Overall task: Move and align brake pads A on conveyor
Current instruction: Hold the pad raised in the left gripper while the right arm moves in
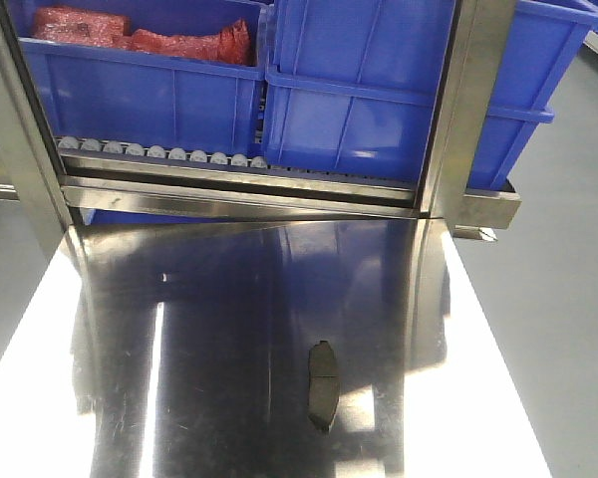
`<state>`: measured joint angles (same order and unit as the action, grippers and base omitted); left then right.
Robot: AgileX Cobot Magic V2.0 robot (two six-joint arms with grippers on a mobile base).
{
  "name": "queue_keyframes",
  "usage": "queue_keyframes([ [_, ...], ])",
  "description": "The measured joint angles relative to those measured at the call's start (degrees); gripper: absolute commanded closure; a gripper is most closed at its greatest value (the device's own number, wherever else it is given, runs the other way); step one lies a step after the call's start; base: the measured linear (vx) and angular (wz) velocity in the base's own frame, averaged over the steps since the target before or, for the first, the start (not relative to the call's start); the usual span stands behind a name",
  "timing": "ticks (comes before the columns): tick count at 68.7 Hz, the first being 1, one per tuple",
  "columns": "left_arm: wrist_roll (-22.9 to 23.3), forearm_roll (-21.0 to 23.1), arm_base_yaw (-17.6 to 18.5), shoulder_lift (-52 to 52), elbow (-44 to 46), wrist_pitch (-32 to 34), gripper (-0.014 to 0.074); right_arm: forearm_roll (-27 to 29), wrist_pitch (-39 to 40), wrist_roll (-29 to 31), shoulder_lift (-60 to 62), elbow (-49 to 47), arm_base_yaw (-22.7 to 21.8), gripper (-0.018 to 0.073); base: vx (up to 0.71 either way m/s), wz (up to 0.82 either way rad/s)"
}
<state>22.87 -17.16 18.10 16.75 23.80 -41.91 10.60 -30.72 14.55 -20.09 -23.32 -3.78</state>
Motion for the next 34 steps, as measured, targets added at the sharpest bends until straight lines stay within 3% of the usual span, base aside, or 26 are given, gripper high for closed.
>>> queue_keyframes([
  [34, 0.00, 0.00, 0.00, 0.00, 0.00, 0.00, 0.0603, 0.00, 0.00, 0.00, 0.89, 0.00, 1.50, -0.0009, 0.00, 0.00],
])
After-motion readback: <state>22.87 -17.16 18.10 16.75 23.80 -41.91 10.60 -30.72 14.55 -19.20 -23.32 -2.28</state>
